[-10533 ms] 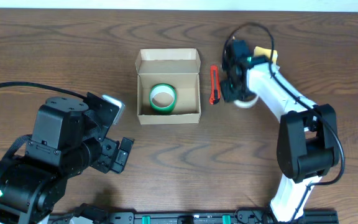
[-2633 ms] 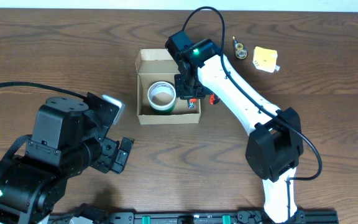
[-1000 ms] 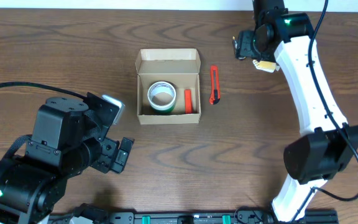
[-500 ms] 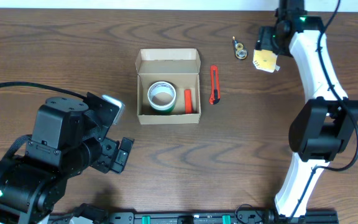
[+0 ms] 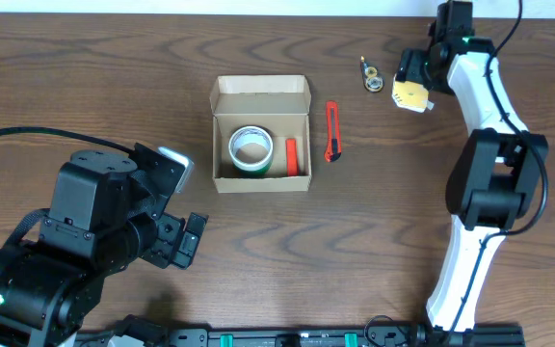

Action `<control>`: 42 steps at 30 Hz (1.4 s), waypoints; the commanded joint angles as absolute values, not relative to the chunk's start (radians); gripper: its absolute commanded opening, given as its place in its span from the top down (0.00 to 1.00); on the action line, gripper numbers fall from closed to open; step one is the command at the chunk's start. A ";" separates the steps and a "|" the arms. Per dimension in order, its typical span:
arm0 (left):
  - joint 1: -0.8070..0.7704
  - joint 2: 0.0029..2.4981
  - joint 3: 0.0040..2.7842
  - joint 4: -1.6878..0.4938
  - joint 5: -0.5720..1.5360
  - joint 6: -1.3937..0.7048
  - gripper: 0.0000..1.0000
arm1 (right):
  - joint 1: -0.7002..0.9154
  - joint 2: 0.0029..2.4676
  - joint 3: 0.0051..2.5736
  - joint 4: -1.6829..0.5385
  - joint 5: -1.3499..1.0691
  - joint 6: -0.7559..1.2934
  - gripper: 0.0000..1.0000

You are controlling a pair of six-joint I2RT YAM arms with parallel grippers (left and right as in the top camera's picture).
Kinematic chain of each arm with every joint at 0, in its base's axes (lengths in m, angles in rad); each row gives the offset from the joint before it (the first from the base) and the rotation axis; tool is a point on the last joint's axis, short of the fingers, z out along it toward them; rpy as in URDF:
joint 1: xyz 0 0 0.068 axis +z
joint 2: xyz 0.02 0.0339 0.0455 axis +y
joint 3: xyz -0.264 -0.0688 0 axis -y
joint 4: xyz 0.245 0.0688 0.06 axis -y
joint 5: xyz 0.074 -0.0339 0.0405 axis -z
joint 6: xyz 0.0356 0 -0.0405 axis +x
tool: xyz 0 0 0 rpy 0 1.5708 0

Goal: Pack container
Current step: 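Move the right gripper to the yellow sticky-note pad and grasp it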

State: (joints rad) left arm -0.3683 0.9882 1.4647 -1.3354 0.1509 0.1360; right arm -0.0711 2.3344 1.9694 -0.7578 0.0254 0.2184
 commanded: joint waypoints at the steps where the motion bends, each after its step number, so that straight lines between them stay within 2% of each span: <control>1: -0.365 0.987 1.467 -1.338 0.154 0.154 0.05 | -0.072 2.375 1.967 -0.740 0.011 0.220 0.12; 27: -0.365 0.987 1.467 -1.338 0.154 0.154 0.05 | -0.068 2.472 1.967 -0.719 0.018 0.220 0.05; 30: -0.365 0.987 1.467 -1.338 0.154 0.154 0.05 | -0.066 2.473 1.967 -0.719 0.018 0.220 0.09; 36: -0.365 0.987 1.467 -1.338 0.154 0.154 0.05 | -0.064 2.473 1.967 -0.718 0.018 0.220 0.23; 42: -0.365 0.987 1.467 -1.338 0.154 0.154 0.04 | -0.064 2.472 2.045 -0.793 -0.001 0.220 0.25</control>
State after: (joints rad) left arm -0.3683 0.9882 1.4647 -1.3357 0.1509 0.1364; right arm -0.0708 2.4325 1.9987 -0.7563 0.0250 0.2192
